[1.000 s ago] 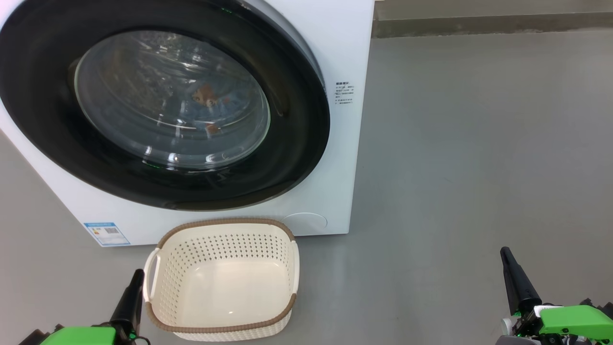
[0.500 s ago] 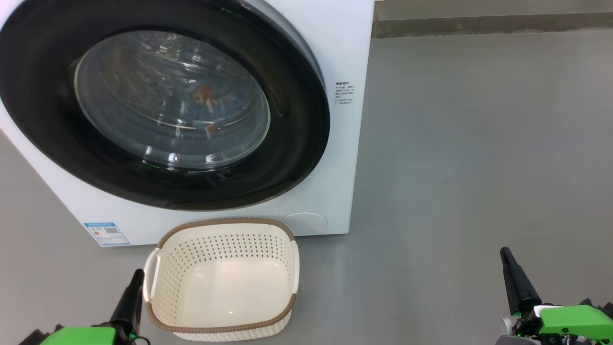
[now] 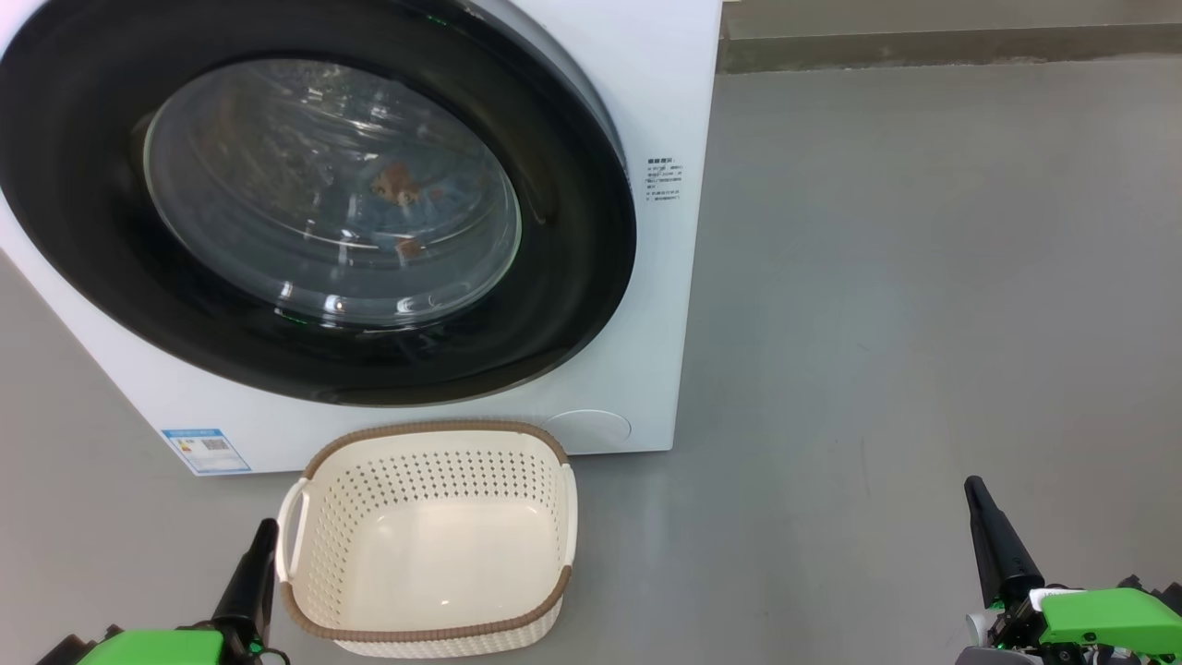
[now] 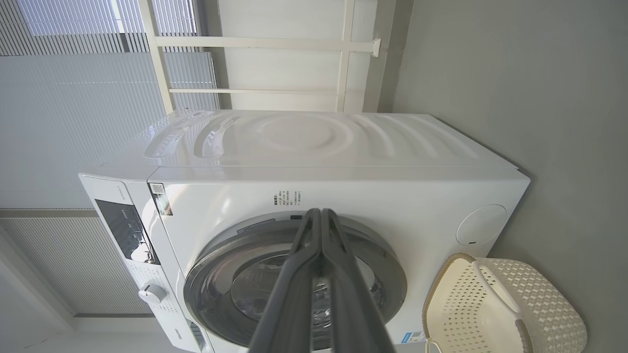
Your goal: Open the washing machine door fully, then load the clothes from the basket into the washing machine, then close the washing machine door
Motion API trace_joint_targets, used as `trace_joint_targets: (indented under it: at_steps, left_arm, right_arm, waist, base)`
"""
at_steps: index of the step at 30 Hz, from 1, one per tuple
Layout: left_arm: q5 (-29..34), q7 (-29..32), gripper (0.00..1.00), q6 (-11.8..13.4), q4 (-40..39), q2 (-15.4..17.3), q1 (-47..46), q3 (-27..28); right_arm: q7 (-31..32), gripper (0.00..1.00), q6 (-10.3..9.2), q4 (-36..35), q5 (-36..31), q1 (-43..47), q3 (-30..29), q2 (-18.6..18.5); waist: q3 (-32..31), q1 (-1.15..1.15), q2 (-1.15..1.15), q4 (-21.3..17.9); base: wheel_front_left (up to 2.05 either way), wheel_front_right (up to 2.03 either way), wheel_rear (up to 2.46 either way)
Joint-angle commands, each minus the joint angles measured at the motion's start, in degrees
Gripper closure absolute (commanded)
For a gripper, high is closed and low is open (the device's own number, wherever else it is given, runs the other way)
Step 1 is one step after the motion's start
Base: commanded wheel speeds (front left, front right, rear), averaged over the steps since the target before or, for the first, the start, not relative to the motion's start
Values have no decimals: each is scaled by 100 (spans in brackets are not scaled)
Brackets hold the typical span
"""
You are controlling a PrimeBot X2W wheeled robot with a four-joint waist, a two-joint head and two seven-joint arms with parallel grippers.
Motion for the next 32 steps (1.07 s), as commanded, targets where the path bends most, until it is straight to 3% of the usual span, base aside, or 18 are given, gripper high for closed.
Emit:
trace_joint_targets:
  at_steps: [1,32]
  left_arm:
    - [-50,17,100,-18,-111,75,-238,199]
    - [-51,17,100,-18,-111,75,-238,198]
  right_arm:
    - [45,100,8,-175,22,-260,128,-22]
    - [45,100,8,-175,23,-260,129,-22]
  waist:
    - [0,0,0,0]
    - [0,0,0,0]
  base:
    - [0,0,0]
    - [0,0,0]
